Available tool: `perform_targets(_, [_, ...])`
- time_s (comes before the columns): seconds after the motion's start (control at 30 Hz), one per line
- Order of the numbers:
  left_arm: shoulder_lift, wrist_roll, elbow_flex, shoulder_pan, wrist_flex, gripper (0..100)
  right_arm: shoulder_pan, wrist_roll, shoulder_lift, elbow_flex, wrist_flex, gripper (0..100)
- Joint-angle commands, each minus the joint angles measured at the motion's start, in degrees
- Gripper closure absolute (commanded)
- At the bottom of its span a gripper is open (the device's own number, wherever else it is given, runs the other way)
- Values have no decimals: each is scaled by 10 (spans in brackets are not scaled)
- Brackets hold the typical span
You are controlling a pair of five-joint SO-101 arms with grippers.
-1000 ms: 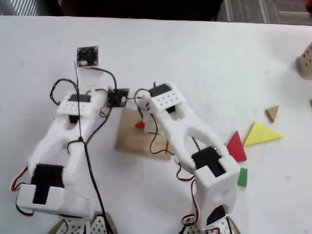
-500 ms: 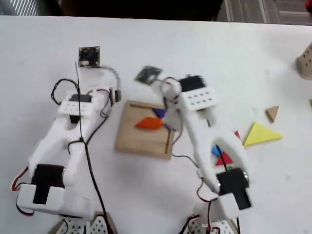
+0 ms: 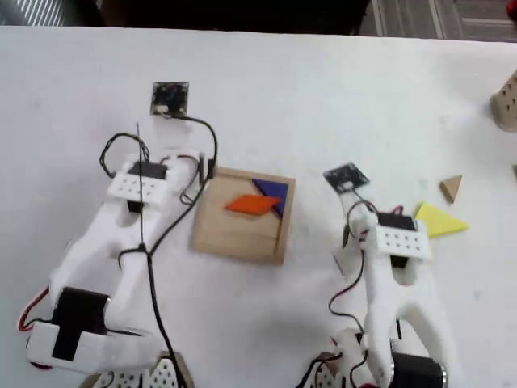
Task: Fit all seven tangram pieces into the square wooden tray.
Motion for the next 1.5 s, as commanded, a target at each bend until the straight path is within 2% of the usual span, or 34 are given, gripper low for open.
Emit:
perform_targets(0.0, [-48, -1, 0, 36, 2, 941, 31, 12, -43, 39, -15, 981])
perform_targets(0.07, [-49, -28, -2, 46, 0, 982, 52, 44, -55, 53, -15, 981])
perform_targets(0.13, [-49, -47, -4, 56, -2, 965, 66, 52, -60, 56, -15, 981])
perform_targets(0.27, [-44, -47, -5, 87, -40, 977, 68, 56, -60, 56, -15, 981])
perform_targets(0.4, [29, -49, -23, 142, -73, 977, 69, 56, -60, 56, -15, 981])
perform_targets(0.67, [155, -52, -146, 160, 24, 977, 70, 56, -58, 57, -25, 981])
perform_targets(0.77, [156, -56, -147, 170, 30, 977, 70, 57, -58, 57, -25, 981])
perform_targets(0.93, [160, -135, -146, 194, 27, 977, 70, 57, -58, 57, -25, 981])
perform_targets(1.2, [154, -136, -119, 210, 33, 978, 71, 57, -58, 57, -26, 981])
perform_targets(1.47, [154, -136, -122, 196, 168, 978, 71, 57, -57, 57, -27, 981])
